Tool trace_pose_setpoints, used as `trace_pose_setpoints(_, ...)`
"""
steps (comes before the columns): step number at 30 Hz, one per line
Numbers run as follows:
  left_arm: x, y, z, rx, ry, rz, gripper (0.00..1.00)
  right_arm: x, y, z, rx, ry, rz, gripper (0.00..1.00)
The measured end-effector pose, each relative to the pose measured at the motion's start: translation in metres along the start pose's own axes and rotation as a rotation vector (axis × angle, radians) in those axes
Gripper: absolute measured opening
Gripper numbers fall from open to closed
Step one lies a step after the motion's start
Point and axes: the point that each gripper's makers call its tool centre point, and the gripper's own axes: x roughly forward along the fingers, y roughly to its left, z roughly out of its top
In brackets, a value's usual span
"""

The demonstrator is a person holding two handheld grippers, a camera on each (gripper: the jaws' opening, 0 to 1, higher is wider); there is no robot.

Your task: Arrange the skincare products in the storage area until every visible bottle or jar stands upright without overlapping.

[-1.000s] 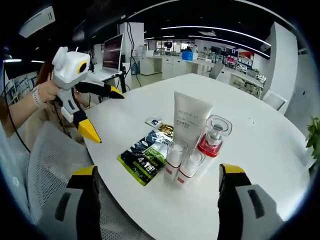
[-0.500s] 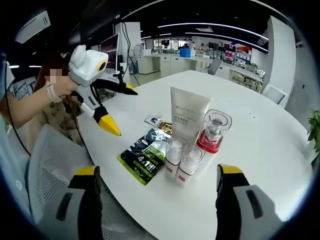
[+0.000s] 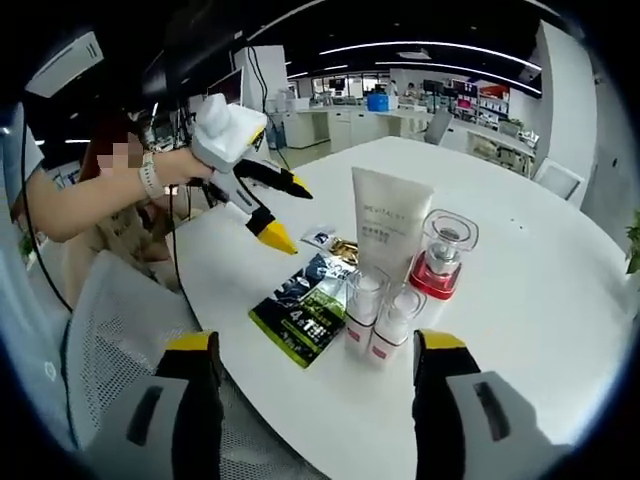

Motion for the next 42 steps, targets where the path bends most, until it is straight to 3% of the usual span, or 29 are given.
trace_pose_setpoints(10, 0.025, 0.014, 0.001, 0.011, 0.023, 0.017, 0.36, 0.0, -0.001, -0.004, 0.011, 0.008, 0.007, 0.68)
trace_pose_setpoints(20, 0.051, 0.025, 0.002, 0.066, 0.085, 0.03, 0.34, 0.001, 0.0, -0.004, 0.028, 0.004, 0.015, 0.68)
trace_pose_setpoints(30, 0.074, 0.022, -0.012, 0.094, 0.174, -0.027, 0.29, 0.001, -0.003, -0.007, 0.047, 0.007, 0.01, 0.67)
trace_pose_setpoints(42, 0.082, 0.032, -0.01, 0.097, 0.184, -0.026, 0.26, 0.001, -0.006, -0.011, 0.068, 0.011, 0.004, 0.66)
